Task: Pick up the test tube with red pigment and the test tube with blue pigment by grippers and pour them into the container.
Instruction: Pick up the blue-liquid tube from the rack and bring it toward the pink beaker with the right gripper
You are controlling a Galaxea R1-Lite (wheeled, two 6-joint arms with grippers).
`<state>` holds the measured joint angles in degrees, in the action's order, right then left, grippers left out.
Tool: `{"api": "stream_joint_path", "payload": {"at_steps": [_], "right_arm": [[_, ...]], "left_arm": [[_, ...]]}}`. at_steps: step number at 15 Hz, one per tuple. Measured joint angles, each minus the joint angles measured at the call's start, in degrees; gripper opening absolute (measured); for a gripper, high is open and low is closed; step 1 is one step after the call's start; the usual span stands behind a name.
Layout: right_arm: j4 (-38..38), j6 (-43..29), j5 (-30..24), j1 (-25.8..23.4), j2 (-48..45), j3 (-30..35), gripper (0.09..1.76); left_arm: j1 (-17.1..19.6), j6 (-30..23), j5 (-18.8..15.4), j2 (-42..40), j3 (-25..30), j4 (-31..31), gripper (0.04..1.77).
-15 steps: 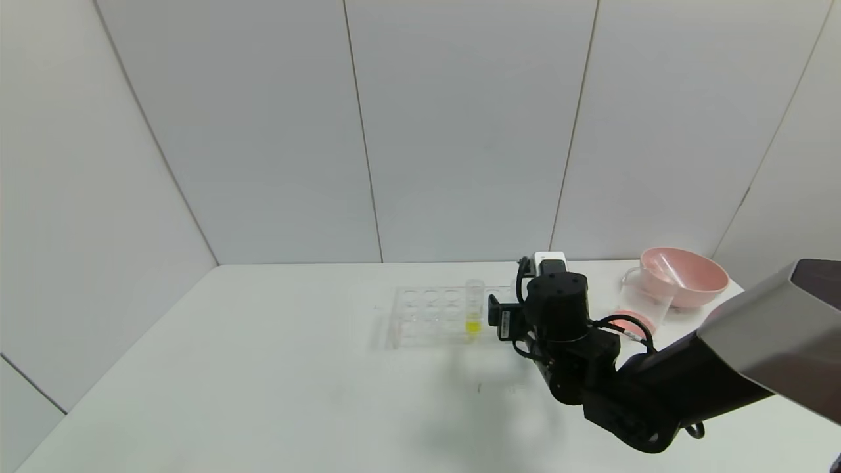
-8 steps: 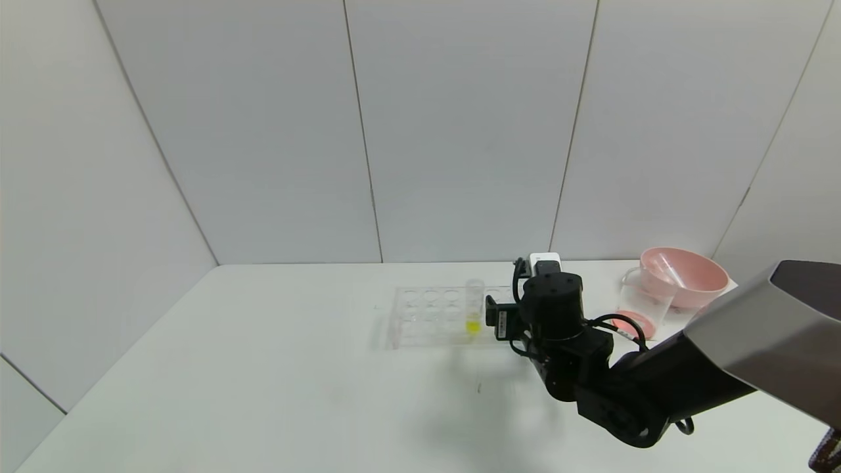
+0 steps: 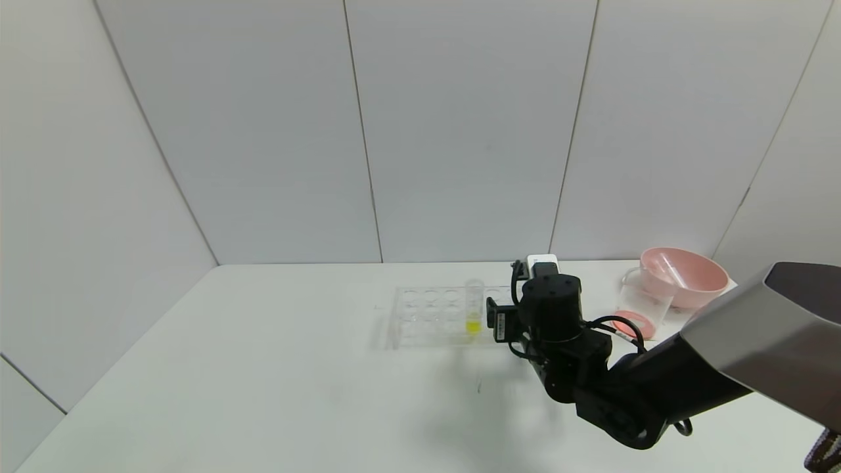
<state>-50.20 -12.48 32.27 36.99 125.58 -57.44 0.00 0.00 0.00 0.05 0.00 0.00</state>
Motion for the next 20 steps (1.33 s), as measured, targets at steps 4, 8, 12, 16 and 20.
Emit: {"api": "stream_joint_path", "payload": {"at_steps": [4,8,12,16,20], "right_arm": [[0.06,0.17,0.07,0.50,-0.90,0.48,0.94],[0.20,1.35,0.24,0.96,-1.77,0.66,0.50],[0.00,1.33,0.13,0.99,-1.73,1.24,0.50],[0.22,1.35,0.13,0.94,-1.84,1.22,0.50],[0.30,3.45,-0.04,0.52,-3.74,0.63,0.50]], "left_arm": [[0.00,0.00,0.00,0.00,0.00,0.00,1.76],[0.00,0.02,0.00,0.00,0.00,0.00,1.76],[0.00,0.00,0.00,0.00,0.00,0.00,1.76],[0.00,0.00,0.00,0.00,0.00,0.00,1.76],[0.00,0.02,0.00,0.00,0.00,0.00,1.76]]}}
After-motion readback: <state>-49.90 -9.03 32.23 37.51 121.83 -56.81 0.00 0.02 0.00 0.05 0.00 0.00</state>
